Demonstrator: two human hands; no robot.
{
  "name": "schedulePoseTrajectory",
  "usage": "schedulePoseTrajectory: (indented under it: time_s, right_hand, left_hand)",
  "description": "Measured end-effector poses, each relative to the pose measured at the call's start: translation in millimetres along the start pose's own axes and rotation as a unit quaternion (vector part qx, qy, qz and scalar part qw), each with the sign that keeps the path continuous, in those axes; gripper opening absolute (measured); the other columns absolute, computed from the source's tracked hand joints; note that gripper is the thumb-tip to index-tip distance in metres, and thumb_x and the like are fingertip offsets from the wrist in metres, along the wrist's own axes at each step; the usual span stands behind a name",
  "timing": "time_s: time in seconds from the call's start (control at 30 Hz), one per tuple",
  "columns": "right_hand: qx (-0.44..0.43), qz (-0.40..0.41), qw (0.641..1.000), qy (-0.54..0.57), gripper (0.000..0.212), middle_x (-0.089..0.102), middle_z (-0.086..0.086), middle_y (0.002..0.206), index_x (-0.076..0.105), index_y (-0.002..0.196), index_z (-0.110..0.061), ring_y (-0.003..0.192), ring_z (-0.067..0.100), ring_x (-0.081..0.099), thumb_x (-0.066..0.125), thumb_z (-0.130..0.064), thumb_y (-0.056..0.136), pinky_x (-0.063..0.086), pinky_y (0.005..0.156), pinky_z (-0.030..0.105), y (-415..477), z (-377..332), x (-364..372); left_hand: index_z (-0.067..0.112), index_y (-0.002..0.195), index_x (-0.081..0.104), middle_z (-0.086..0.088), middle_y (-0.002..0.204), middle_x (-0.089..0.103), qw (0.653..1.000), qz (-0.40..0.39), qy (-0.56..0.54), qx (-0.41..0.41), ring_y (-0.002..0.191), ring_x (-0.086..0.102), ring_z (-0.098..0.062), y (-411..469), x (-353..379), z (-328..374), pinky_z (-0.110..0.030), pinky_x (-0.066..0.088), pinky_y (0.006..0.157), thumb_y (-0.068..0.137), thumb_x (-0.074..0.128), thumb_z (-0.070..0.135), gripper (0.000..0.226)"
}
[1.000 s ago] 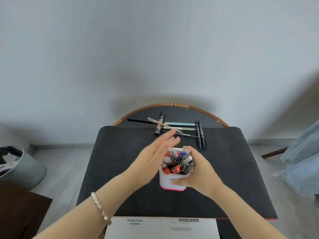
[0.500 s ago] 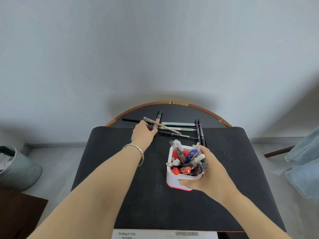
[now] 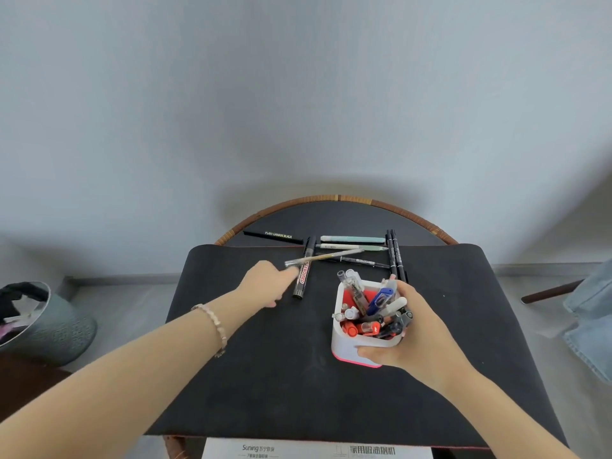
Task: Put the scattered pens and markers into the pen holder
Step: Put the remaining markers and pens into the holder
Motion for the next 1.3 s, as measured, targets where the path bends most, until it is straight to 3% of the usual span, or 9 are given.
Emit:
schedulePoseTrajectory:
  time_s: [0.1, 0.17, 0.37, 0.57, 0.73, 0.83, 0.97, 1.13, 1.3]
  right_hand:
    - [-0.01, -0.007, 0.999, 0.031, 0.065, 0.045, -0.029, 0.105, 0.037, 0.105, -0.041, 0.094, -0.007, 0.056, 0.079, -0.009, 0.067, 0.046, 0.066, 0.0, -3, -2, 0]
    - [-0.018, -0.005, 0.999, 0.033, 0.059, 0.046, -0.028, 0.104, 0.04, 0.101, -0.04, 0.097, -0.011, 0.055, 0.077, -0.007, 0.069, 0.046, 0.064, 0.001, -4, -4, 0]
    - [-0.026, 0.031, 0.998, -0.042, 0.092, 0.046, -0.023, 0.124, 0.027, 0.125, -0.05, 0.114, 0.007, 0.053, 0.084, -0.035, 0.054, 0.048, 0.092, 0.022, -6, -5, -8]
    - [-0.037, 0.039, 0.997, -0.045, 0.092, 0.047, -0.018, 0.129, 0.024, 0.121, -0.054, 0.114, 0.008, 0.053, 0.083, -0.038, 0.053, 0.049, 0.093, 0.025, -5, -4, -8]
    - [-0.033, 0.035, 0.998, -0.049, 0.096, 0.046, -0.017, 0.131, 0.024, 0.128, -0.049, 0.116, 0.008, 0.052, 0.083, -0.036, 0.054, 0.048, 0.096, 0.028, -7, -3, -7]
    - [-0.032, 0.029, 0.998, -0.049, 0.096, 0.046, -0.018, 0.128, 0.025, 0.131, -0.043, 0.114, 0.007, 0.052, 0.083, -0.035, 0.055, 0.049, 0.095, 0.026, -7, -4, -6]
    - [-0.006, -0.001, 1.0, -0.013, 0.073, 0.044, -0.03, 0.103, 0.034, 0.109, -0.042, 0.091, -0.001, 0.054, 0.083, -0.017, 0.062, 0.043, 0.074, 0.001, -4, -3, 0]
    - [-0.002, 0.001, 1.0, -0.022, 0.071, 0.038, -0.035, 0.097, 0.03, 0.108, -0.037, 0.084, -0.007, 0.05, 0.081, -0.014, 0.065, 0.037, 0.067, -0.007, -3, -6, 1]
    - [0.008, 0.003, 1.0, -0.027, 0.073, 0.044, -0.028, 0.105, 0.032, 0.118, -0.03, 0.09, -0.001, 0.054, 0.081, -0.019, 0.065, 0.045, 0.072, 0.0, -6, -7, -1]
  left_hand:
    - [0.006, 0.118, 0.045, -0.005, 0.083, 0.055, 0.992, 0.027, -0.116, -0.037, 0.081, 0.06, -0.021, 16, 8, 14, -0.033, 0.054, 0.068, 0.082, 0.053, 0.052, 0.059]
    - [0.003, 0.129, 0.036, -0.003, 0.073, 0.051, 0.997, 0.036, -0.064, -0.022, 0.069, 0.056, -0.018, 27, 18, 26, -0.03, 0.048, 0.062, 0.082, 0.054, 0.052, 0.07]
    - [0.006, 0.086, 0.055, -0.001, 0.06, 0.047, 0.995, 0.052, 0.063, 0.061, 0.052, 0.046, -0.015, 44, 29, 36, -0.027, 0.038, 0.052, 0.086, 0.055, 0.044, 0.038]
    - [0.006, 0.106, 0.053, -0.01, 0.103, 0.064, 0.967, 0.073, 0.22, 0.103, 0.092, 0.063, -0.028, 33, 32, 41, -0.034, 0.045, 0.071, 0.094, 0.044, 0.035, 0.033]
    - [0.006, 0.115, 0.047, -0.011, 0.112, 0.062, 0.946, 0.054, 0.309, 0.078, 0.099, 0.062, -0.027, 27, 43, 48, -0.032, 0.042, 0.072, 0.093, 0.046, 0.025, 0.03]
    - [0.004, 0.112, 0.045, -0.015, 0.11, 0.061, 0.965, 0.033, 0.251, 0.072, 0.095, 0.062, -0.031, 17, 33, 37, -0.037, 0.047, 0.074, 0.093, 0.043, 0.022, 0.026]
    - [0.006, 0.105, 0.044, -0.016, 0.102, 0.06, 0.977, 0.017, 0.152, 0.151, 0.075, 0.063, -0.023, -19, 4, 27, -0.034, 0.055, 0.066, 0.096, 0.039, 0.02, 0.017]
    - [0.013, 0.116, 0.054, 0.0, 0.071, 0.057, 0.977, 0.05, -0.01, 0.207, 0.055, 0.048, -0.008, -78, -40, 16, -0.014, 0.043, 0.05, 0.097, 0.038, 0.021, 0.026]
    - [0.028, 0.131, 0.046, 0.006, 0.077, 0.059, 0.95, 0.12, -0.057, 0.283, 0.055, 0.052, 0.003, -129, -81, 30, -0.009, 0.044, 0.055, 0.095, 0.042, 0.02, 0.038]
Point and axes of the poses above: each hand's wrist, its own y-axis towards the middle knuckle, its own x-axis out of the palm, z = x × y, the point moved 9 cm from there along y, towards the middle knuckle
